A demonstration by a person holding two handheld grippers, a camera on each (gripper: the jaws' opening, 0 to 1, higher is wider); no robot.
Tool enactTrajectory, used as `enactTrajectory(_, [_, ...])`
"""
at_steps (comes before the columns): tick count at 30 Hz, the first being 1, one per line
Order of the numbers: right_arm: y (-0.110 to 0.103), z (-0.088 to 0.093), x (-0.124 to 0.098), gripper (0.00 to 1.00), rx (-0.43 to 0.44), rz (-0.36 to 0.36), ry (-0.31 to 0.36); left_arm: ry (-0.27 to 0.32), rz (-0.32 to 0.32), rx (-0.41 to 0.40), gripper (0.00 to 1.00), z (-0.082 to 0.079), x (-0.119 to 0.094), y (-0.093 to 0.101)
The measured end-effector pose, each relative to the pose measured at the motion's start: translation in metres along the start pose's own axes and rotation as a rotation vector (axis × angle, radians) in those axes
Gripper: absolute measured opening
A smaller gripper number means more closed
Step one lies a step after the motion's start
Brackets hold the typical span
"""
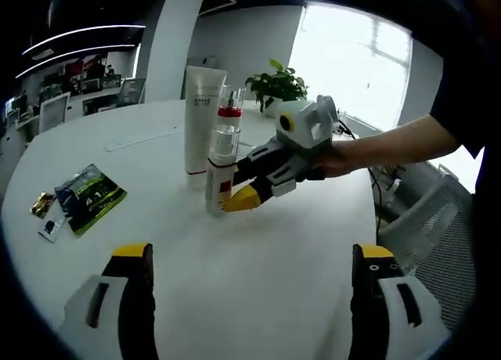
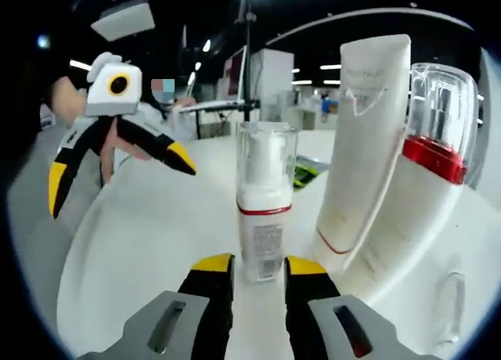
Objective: Arrange the skincare products in the storage area until every visible bottle or jar stands upright without overlapping.
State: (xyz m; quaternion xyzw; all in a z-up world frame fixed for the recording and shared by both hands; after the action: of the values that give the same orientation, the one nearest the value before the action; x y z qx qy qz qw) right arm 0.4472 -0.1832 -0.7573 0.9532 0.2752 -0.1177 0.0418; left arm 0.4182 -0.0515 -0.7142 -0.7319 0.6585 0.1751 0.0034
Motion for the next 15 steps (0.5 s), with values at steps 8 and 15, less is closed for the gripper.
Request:
enactTrajectory(8, [0.0017,0.006,-0.0009,0.14,0.029,0.053,0.0,-0.009,0.002,-0.003,0.99,0.0039,0.0001,0.001])
enactTrajectory(15, [0.0019,0.0062,0.0045,0.12,0.04,0.073,0.003,-0.012,0.001,-0.006,0.98,0.0043,0.0,0.0009])
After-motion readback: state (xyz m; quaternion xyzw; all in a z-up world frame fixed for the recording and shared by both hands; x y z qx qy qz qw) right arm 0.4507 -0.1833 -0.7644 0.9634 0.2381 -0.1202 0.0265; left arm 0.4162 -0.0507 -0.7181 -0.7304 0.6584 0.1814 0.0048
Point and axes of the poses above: the point that each gripper's makers call its tool centre point, and the gripper's own axes: x roughly forward along the fingers, y roughly to its right, z roughly out of its underside, the point moved 3 cm from there along -x, roughly backward along the fingers, and after that the axes turned 14 degrees about y, right-handed, at the moved point
